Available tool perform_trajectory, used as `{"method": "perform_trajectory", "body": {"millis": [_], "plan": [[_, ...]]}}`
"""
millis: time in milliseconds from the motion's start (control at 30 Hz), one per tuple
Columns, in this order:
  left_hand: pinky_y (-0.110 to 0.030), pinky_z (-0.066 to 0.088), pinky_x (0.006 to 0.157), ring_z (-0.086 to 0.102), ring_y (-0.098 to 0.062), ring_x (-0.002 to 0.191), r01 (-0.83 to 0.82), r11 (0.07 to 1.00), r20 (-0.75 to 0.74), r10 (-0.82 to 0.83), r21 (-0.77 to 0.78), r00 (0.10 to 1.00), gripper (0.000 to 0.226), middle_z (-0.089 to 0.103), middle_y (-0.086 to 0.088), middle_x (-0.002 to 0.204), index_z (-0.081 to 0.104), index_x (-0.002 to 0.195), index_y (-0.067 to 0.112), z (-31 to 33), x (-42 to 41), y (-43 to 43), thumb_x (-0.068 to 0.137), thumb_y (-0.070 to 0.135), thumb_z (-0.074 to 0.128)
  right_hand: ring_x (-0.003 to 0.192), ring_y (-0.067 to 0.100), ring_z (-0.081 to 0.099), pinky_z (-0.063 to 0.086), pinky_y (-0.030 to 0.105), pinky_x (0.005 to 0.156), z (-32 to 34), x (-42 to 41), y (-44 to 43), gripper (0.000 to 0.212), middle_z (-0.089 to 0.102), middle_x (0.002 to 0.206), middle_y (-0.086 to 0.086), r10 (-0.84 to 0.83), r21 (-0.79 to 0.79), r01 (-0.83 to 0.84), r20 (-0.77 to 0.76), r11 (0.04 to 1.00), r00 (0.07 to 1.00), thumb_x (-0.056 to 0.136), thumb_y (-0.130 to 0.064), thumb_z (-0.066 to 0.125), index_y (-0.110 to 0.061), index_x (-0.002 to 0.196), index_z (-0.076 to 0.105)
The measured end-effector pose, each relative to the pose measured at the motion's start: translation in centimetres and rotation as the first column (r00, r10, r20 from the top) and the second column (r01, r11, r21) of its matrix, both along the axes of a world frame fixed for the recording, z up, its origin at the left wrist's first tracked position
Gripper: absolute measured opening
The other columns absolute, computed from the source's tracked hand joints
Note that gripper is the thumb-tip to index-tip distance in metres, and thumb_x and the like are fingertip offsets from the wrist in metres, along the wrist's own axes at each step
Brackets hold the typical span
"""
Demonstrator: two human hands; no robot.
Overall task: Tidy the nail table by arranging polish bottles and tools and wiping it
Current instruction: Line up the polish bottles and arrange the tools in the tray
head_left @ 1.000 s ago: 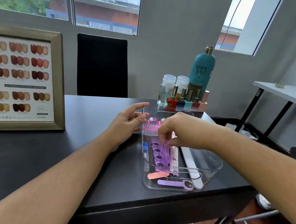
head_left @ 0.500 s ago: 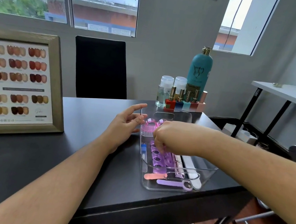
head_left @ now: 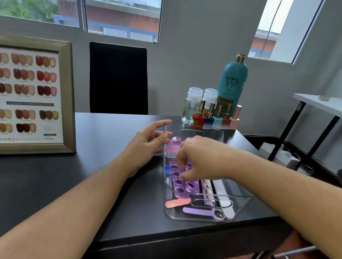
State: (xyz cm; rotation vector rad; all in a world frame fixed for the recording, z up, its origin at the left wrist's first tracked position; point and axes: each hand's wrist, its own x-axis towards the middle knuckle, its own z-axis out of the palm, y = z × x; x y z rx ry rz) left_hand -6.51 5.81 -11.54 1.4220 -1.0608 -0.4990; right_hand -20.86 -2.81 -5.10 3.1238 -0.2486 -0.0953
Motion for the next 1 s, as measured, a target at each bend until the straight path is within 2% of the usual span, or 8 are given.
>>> {"method": "perform_trajectory", "body": {"millis": [100, 200, 367, 500, 600, 667, 833, 1000], "plan": [[-0.022, 0.051, 0.084, 0.061, -0.011, 0.107, -0.002, 1.0, -0.007, 0.002, -0.005, 1.0, 0.037, 0.065, 0.003, 0.112, 0.048, 0.129, 0.033, -0.1, 0.0, 0.0, 0.096, 0.02, 0.047, 0.077, 0.013, 0.056, 0.045, 0.025, 0.067, 0.2, 0.1, 0.0, 0.019, 0.064, 0.082, -0.002, 0.006, 0.081, -0.01, 0.043, 0.997, 0.999, 0.079, -0.038, 0.07, -0.02, 0.084, 0.068], [-0.029, 0.05, 0.088, 0.061, -0.012, 0.107, -0.002, 1.0, -0.016, 0.002, -0.009, 1.0, 0.036, 0.065, 0.003, 0.112, 0.049, 0.127, 0.035, -0.1, 0.1, -0.1, 0.096, 0.018, 0.048, 0.072, 0.015, 0.059, 0.05, 0.029, 0.067, 0.1, 0.3, 0.7, 0.028, 0.063, 0.079, 0.0, -0.004, 0.2, 0.003, 0.002, 0.98, 1.0, 0.075, -0.043, 0.074, -0.02, 0.09, 0.068], [-0.038, 0.049, 0.096, 0.06, -0.015, 0.11, -0.006, 1.0, -0.01, 0.006, 0.004, 1.0, 0.036, 0.065, 0.0, 0.116, 0.048, 0.129, 0.034, -0.2, 0.3, -0.1, 0.096, 0.019, 0.047, 0.064, 0.006, 0.052, 0.045, 0.019, 0.061, 0.1, 1.2, 0.6, 0.026, 0.055, 0.071, -0.01, -0.043, 0.208, 0.039, 0.012, 0.977, 0.999, 0.074, -0.035, 0.076, -0.015, 0.089, 0.069], [-0.04, 0.048, 0.097, 0.06, -0.014, 0.111, -0.002, 1.0, -0.002, 0.002, 0.007, 1.0, 0.037, 0.064, 0.0, 0.117, 0.048, 0.13, 0.034, -0.3, 0.3, -0.2, 0.096, 0.02, 0.047, 0.063, 0.004, 0.051, 0.042, 0.019, 0.059, 0.4, 1.4, 0.4, 0.025, 0.053, 0.068, -0.012, -0.05, 0.202, 0.044, 0.028, 0.978, 0.998, 0.074, -0.035, 0.076, -0.015, 0.087, 0.068], [-0.039, 0.049, 0.097, 0.06, -0.013, 0.11, 0.003, 1.0, -0.011, -0.003, 0.002, 1.0, 0.036, 0.065, 0.001, 0.116, 0.049, 0.128, 0.036, -0.3, 0.4, -0.2, 0.096, 0.02, 0.048, 0.061, 0.004, 0.052, 0.042, 0.019, 0.058, 0.6, 0.8, 0.4, 0.037, 0.058, 0.068, -0.009, -0.037, 0.266, 0.055, -0.072, 0.962, 0.997, 0.068, -0.046, 0.078, -0.019, 0.089, 0.064], [-0.038, 0.05, 0.096, 0.06, -0.012, 0.109, 0.003, 1.0, -0.019, -0.003, 0.0, 1.0, 0.036, 0.065, 0.001, 0.115, 0.049, 0.127, 0.037, -0.3, 0.5, -0.2, 0.096, 0.02, 0.048, 0.062, 0.005, 0.05, 0.038, 0.019, 0.056, 0.3, 0.6, 0.7, 0.043, 0.058, 0.072, -0.005, -0.029, 0.243, 0.056, -0.113, 0.968, 0.993, 0.065, -0.05, 0.078, -0.021, 0.09, 0.06], [-0.035, 0.05, 0.095, 0.06, -0.013, 0.11, 0.003, 1.0, -0.008, -0.003, 0.001, 1.0, 0.036, 0.064, 0.001, 0.115, 0.048, 0.129, 0.035, -0.3, 0.4, -0.2, 0.096, 0.021, 0.047, 0.065, 0.008, 0.05, 0.041, 0.023, 0.059, 0.1, 1.3, 0.8, 0.042, 0.055, 0.074, -0.005, -0.051, 0.168, 0.058, -0.047, 0.984, 0.998, 0.066, -0.044, 0.08, -0.017, 0.092, 0.06], [-0.031, 0.051, 0.093, 0.06, -0.013, 0.11, 0.001, 1.0, 0.003, -0.001, -0.002, 1.0, 0.036, 0.064, 0.002, 0.114, 0.048, 0.13, 0.033, -0.4, 0.5, -0.2, 0.097, 0.019, 0.046, 0.066, 0.006, 0.045, 0.039, 0.025, 0.063, 0.0, 1.6, 0.4, 0.041, 0.045, 0.071, -0.012, -0.067, 0.18, 0.066, -0.002, 0.982, 0.998, 0.069, -0.046, 0.078, -0.018, 0.094, 0.061]]}}
